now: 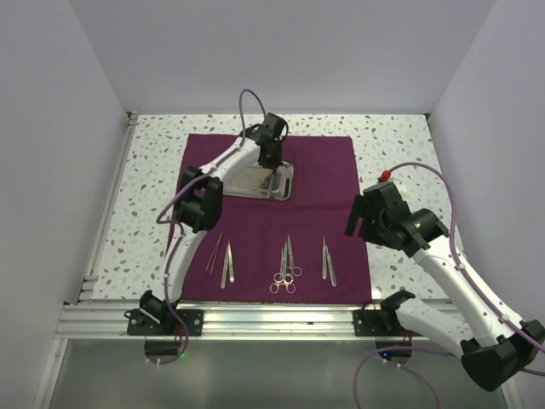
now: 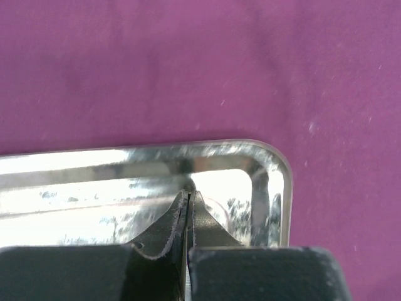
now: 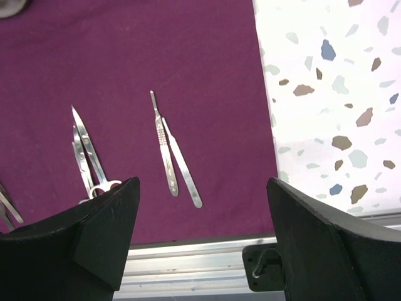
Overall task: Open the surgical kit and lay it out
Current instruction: Pick up the medical item from the container, then place the medical item in the surgical kit.
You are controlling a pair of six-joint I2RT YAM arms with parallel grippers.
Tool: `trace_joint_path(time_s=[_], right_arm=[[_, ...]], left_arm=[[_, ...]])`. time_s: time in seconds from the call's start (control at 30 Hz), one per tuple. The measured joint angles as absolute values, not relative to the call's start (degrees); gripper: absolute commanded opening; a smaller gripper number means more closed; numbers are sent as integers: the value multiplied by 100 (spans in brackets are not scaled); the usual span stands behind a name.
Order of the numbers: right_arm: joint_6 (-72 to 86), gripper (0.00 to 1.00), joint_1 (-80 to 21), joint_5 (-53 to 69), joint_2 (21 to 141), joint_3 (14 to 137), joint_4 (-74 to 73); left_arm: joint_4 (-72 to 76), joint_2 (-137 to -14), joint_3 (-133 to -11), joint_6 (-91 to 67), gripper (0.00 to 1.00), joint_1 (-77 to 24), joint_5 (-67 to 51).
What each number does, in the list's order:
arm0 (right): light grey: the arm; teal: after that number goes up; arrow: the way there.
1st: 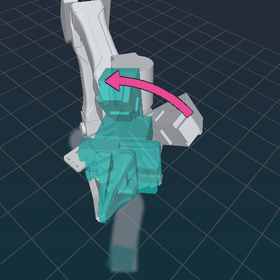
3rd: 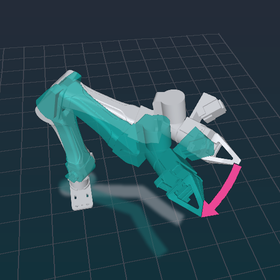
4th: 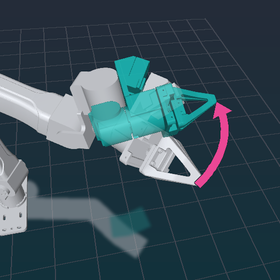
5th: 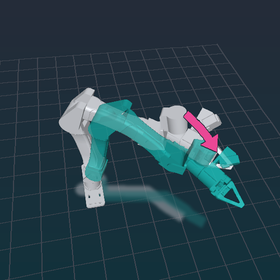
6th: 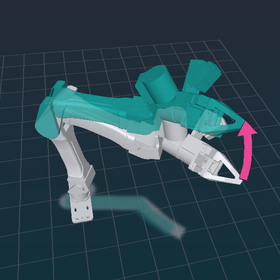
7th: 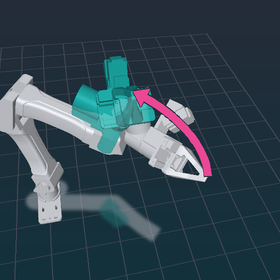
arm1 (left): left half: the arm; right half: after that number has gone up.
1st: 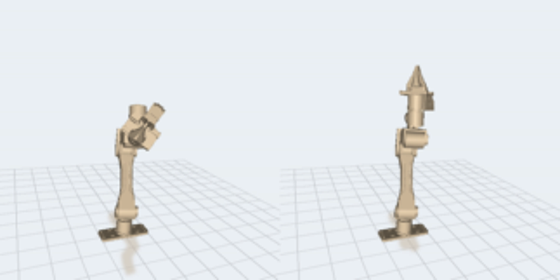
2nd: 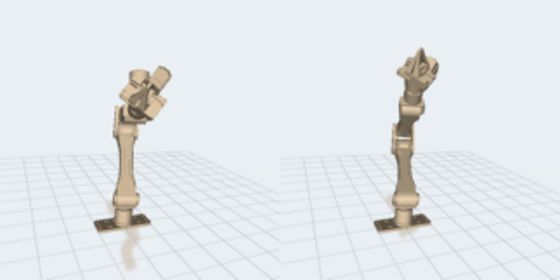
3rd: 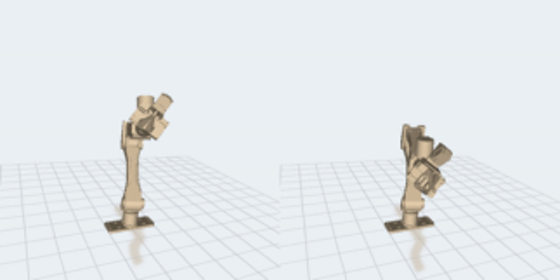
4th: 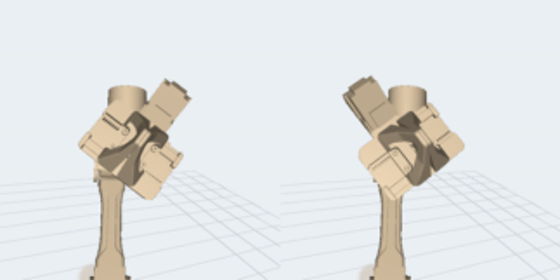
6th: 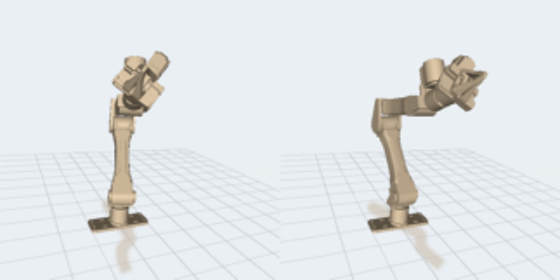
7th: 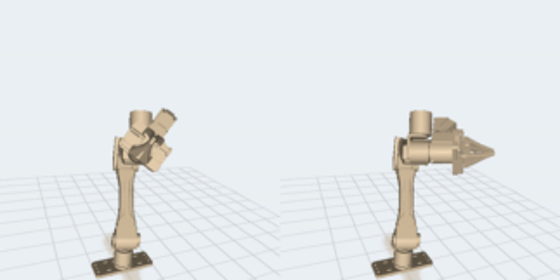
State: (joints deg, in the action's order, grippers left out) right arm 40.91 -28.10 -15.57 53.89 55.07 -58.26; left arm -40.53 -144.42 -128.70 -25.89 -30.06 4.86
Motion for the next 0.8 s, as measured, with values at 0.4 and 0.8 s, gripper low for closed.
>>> trace_joint_path(time_s=[0.4, 0.8], right_arm=[[4077, 86, -2810, -1940, 5518, 6003, -5859], [4051, 88, -2810, -2818, 5334, 6543, -6396]], left_arm=[[-3892, -12411, -10818, -3975, 0, -3299, 239], [-2930, -11150, -8403, -6257, 0, -5301, 950]])
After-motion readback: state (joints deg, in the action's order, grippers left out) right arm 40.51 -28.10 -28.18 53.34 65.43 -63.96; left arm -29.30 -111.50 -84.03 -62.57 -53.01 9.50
